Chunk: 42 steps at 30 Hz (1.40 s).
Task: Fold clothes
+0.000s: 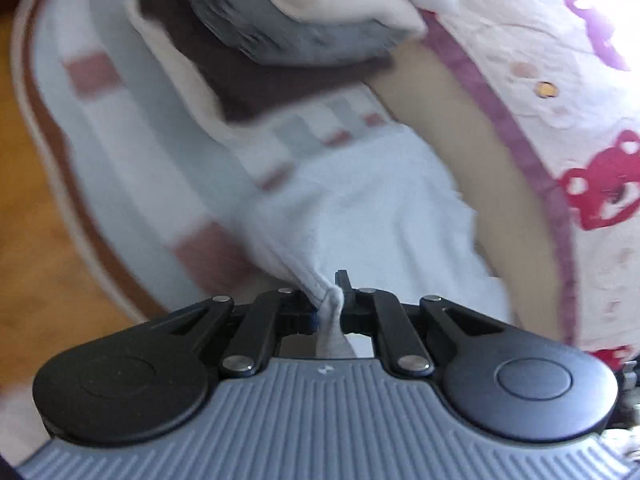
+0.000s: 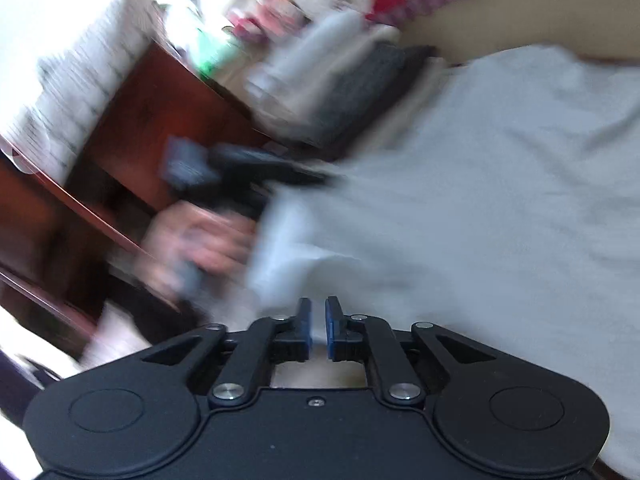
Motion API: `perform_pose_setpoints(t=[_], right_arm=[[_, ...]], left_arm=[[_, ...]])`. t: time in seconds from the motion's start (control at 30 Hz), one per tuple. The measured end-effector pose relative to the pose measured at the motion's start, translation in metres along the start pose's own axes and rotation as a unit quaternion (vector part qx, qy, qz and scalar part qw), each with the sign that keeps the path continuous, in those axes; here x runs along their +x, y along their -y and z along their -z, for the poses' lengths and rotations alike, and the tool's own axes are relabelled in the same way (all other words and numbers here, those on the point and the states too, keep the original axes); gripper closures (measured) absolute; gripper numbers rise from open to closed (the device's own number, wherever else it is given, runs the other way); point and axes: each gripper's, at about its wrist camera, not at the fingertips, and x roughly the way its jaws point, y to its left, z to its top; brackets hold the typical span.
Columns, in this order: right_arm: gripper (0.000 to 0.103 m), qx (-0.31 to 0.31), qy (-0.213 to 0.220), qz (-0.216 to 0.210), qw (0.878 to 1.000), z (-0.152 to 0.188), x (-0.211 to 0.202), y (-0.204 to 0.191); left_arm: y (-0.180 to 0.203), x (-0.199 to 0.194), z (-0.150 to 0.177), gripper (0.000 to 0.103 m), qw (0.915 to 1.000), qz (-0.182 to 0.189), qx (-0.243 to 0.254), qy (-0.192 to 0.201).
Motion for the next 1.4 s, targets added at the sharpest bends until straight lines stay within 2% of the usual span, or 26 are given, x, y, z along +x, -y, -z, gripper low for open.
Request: perform_pose_setpoints(t=[0.03,0.07,0.1,0.13,0.2,0.27,0.3,0.47,0.57,0.6,0.63,0.67,0.7,0.77,0.8,0.9,0.93,1.03,1.13,1.2,1.27,1.33,1.37,1.4], right_arm=[[0.075,-0.016,-0.013,0.039,0.999,0.006,0.002,0.003],[0.068,-0.036,-0.026,0.075,0.996,0.010,0.006,0.004],[0.067,-0.063,-0.040,0.106,0.992,0.013,0.014,0.004],[0.067,-0.090,-0.054,0.136,0.985,0.015,0.021,0.004],[0.059,-0.157,-0.080,0.180,0.968,0.020,0.039,-0.001],[0.055,-0.227,-0.103,0.196,0.948,0.026,0.060,-0.011],[0.050,-0.248,-0.109,0.194,0.943,0.029,0.069,-0.015],[0.048,-0.316,-0.128,0.174,0.924,0.039,0.115,-0.023],[0.049,-0.345,-0.119,0.203,0.909,0.041,0.134,-0.017],[0.049,-0.349,-0.113,0.205,0.907,0.040,0.135,-0.014],[0.051,-0.346,-0.113,0.197,0.910,0.039,0.134,-0.008],[0.069,-0.328,-0.111,0.185,0.920,0.035,0.130,-0.001],[0.088,-0.294,-0.100,0.173,0.935,0.030,0.123,0.008],[0.098,-0.222,-0.071,0.145,0.962,0.019,0.104,0.024],[0.098,-0.185,-0.057,0.131,0.972,0.014,0.095,0.032],[0.097,-0.100,-0.038,0.086,0.991,0.005,0.072,0.045],[0.097,-0.074,-0.037,0.073,0.994,0.004,0.065,0.047],[0.097,-0.029,-0.031,0.046,0.998,0.003,0.047,0.049],[0.097,-0.032,-0.035,0.039,0.998,0.004,0.052,0.052],[0.097,-0.037,-0.044,0.042,0.997,0.009,0.062,0.053],[0.096,-0.035,-0.056,0.041,0.997,0.017,0.075,0.055],[0.092,-0.013,-0.067,0.012,0.998,0.021,0.078,0.060],[0.093,0.009,-0.076,-0.010,0.997,0.021,0.077,0.064],[0.090,0.025,-0.078,-0.023,0.996,0.020,0.073,0.067]], left_arm=[[-0.005,-0.003,-0.003,0.095,0.9998,-0.016,0.007,-0.003],[-0.010,0.001,-0.003,0.095,0.9994,-0.028,0.008,-0.021],[-0.015,0.004,-0.004,0.095,0.9984,-0.039,0.008,-0.041],[-0.016,0.009,-0.003,0.095,0.9973,-0.049,0.016,-0.052],[-0.016,0.017,-0.003,0.095,0.9945,-0.070,0.032,-0.070],[-0.016,0.020,0.000,0.095,0.9929,-0.079,0.044,-0.077],[-0.014,0.023,0.000,0.095,0.9921,-0.083,0.048,-0.081],[-0.004,0.023,0.002,0.095,0.9898,-0.098,0.066,-0.080],[0.003,0.025,0.002,0.095,0.9884,-0.106,0.075,-0.079],[0.006,0.026,0.002,0.095,0.9878,-0.109,0.079,-0.079],[0.008,0.026,0.001,0.095,0.9870,-0.111,0.086,-0.078],[0.010,0.027,0.000,0.095,0.9861,-0.113,0.093,-0.078],[0.013,0.027,-0.001,0.095,0.9845,-0.117,0.104,-0.079],[0.020,0.028,-0.002,0.095,0.9808,-0.125,0.126,-0.082],[0.025,0.026,0.001,0.095,0.9771,-0.131,0.146,-0.081],[0.041,0.018,0.010,0.096,0.9635,-0.155,0.202,-0.083],[0.043,0.012,0.015,0.096,0.9616,-0.160,0.206,-0.087],[0.039,0.001,0.020,0.096,0.9629,-0.162,0.194,-0.094],[0.030,-0.004,0.024,0.096,0.9639,-0.169,0.179,-0.100],[0.023,0.004,0.027,0.095,0.9598,-0.190,0.175,-0.109],[0.020,0.017,0.034,0.088,0.9478,-0.226,0.191,-0.119],[0.014,0.029,0.036,0.079,0.9391,-0.256,0.179,-0.142],[0.011,0.030,0.033,0.072,0.9404,-0.255,0.162,-0.156],[0.009,0.031,0.030,0.070,0.9415,-0.253,0.144,-0.169]])
